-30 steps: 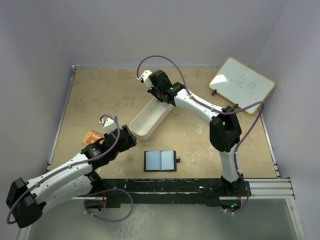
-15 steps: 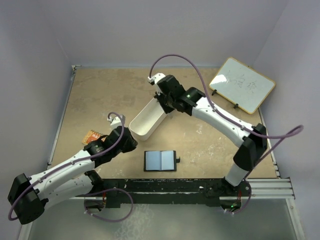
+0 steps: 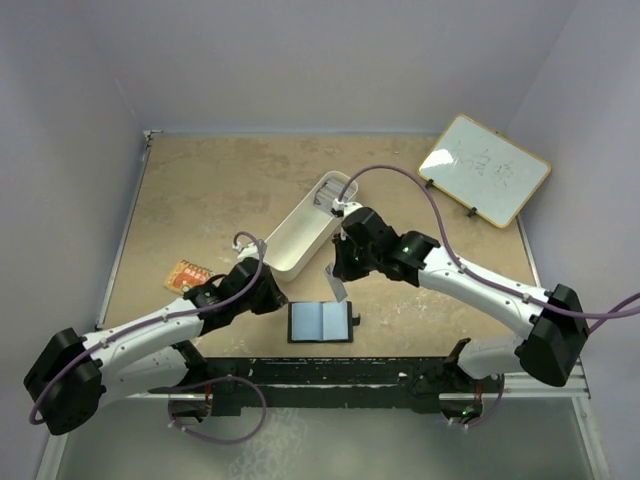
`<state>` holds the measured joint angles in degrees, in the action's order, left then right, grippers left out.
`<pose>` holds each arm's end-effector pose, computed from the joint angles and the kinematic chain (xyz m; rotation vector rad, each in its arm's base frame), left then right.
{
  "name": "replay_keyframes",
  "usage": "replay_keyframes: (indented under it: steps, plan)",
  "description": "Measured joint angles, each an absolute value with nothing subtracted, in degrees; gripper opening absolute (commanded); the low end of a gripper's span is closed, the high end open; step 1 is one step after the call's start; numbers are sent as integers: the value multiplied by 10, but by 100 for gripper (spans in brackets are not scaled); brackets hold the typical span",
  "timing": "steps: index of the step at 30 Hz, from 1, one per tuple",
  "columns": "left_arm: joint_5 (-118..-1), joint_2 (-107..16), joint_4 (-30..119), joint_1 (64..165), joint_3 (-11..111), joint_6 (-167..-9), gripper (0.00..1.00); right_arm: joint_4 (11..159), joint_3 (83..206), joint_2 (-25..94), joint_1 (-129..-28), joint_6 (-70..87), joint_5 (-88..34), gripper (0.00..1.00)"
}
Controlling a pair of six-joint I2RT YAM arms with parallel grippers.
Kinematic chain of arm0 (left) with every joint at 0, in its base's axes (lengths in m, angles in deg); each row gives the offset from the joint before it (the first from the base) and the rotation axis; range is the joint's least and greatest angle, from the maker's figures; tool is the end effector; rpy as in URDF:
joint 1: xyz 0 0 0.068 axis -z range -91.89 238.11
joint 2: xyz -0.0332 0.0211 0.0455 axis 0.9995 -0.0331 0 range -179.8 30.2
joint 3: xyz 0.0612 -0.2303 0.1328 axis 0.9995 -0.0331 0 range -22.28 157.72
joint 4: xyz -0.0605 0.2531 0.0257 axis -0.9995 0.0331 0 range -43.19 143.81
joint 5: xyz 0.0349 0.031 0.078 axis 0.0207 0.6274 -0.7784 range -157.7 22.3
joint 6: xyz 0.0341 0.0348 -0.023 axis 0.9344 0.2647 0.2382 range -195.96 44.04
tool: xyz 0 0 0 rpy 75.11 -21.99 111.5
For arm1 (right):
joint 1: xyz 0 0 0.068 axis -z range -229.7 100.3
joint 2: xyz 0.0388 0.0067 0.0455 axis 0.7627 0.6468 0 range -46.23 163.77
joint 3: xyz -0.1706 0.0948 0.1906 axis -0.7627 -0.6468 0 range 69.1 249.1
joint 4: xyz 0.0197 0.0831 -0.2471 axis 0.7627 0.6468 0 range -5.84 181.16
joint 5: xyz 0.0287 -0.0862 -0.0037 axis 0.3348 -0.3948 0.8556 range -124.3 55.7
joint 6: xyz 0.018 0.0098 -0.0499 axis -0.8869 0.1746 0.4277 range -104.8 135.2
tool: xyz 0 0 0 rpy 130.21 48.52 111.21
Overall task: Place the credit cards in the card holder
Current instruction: Insert the credit card into the card holder.
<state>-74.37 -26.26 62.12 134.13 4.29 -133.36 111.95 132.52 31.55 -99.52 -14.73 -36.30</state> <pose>0.1375 -0.1364 0.1860 -0.3049 2.4593 -0.7118 0.1929 0.2265 0.2952 -0.3962 2.3677 0.6505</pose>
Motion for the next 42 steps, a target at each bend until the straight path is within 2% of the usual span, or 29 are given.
replay_keyframes:
  steps: [10,17,31,42]
  plan:
    - [-707,-298,547,1341,-14,-1360,0,984,1168,284,-996,-286,-301,0]
    - [-699,-303,515,1343,-26,-1373,0,933,1113,288,-996,-322,-287,0]
    - [-684,-348,471,1349,-39,-1396,0,848,1055,342,-996,-336,-257,0]
    - [-726,-362,469,1380,-28,-1409,2,845,1053,324,-995,-325,-250,0]
